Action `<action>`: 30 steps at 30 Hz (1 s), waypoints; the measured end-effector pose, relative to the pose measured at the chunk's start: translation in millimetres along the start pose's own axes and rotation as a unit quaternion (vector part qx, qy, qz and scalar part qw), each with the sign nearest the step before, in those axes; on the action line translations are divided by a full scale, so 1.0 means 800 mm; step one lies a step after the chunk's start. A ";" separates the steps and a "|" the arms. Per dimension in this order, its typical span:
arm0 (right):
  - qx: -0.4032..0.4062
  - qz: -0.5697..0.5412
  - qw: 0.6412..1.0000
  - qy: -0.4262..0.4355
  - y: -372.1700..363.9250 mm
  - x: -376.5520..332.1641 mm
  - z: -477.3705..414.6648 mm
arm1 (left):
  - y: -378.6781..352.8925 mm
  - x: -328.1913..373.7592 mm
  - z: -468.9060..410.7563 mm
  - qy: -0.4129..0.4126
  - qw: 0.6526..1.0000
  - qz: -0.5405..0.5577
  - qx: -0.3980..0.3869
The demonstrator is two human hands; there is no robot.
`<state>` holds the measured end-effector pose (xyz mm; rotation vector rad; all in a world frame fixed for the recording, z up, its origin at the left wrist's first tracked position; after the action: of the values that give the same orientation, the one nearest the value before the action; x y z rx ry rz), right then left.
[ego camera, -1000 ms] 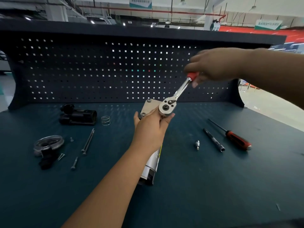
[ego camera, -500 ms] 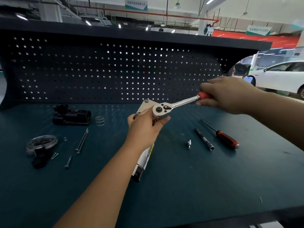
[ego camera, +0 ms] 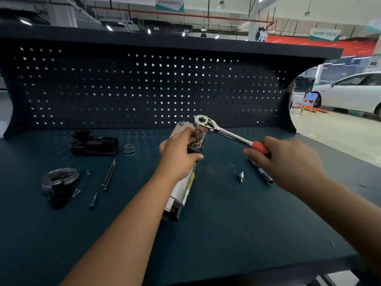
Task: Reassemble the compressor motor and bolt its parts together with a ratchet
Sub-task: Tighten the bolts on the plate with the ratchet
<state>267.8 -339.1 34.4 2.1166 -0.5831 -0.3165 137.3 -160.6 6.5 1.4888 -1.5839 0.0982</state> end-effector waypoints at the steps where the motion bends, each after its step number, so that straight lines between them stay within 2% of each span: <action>1: -0.005 0.014 1.000 0.004 0.003 -0.002 0.005 | -0.002 0.001 0.001 0.006 1.000 0.002 0.006; 5: -0.046 0.057 0.997 0.026 0.006 -0.017 0.023 | -0.003 0.000 0.001 0.013 0.999 -0.015 0.033; 10: -0.091 0.034 0.995 0.024 -0.003 -0.034 0.045 | -0.004 -0.001 0.000 -0.004 0.999 0.002 0.036; 15: -0.142 -0.135 0.980 -0.018 -0.005 -0.051 0.060 | -0.007 -0.003 0.000 -0.013 0.999 -0.011 0.036; 17: -0.170 -0.249 0.952 -0.051 -0.007 -0.065 0.064 | -0.005 0.002 0.002 -0.013 0.999 0.003 0.041; 20: -0.187 -0.445 0.867 -0.125 -0.017 -0.094 0.075 | -0.003 0.006 0.002 -0.011 0.998 0.035 0.041; 22: -0.174 -0.521 0.822 -0.148 -0.026 -0.112 0.082 | -0.006 0.007 0.003 -0.021 0.998 0.044 0.031; 26: -0.149 -0.578 0.788 -0.150 -0.037 -0.138 0.084 | -0.010 0.012 0.001 -0.013 0.995 0.054 0.080; 30: -0.159 -0.609 0.762 -0.154 -0.041 -0.156 0.084 | -0.018 0.029 0.007 0.019 0.983 0.155 0.098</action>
<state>141.9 -305.9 -29.3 1.8123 0.7546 -1.3848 150.0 -184.8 11.1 1.3642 -1.8064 0.4694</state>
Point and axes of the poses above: each hand's wrist, its own z-axis away from the middle knuckle, its own y-axis out of the back of the hand, x = y × z, the point moved 1 cm from there along -z, towards the middle knuckle
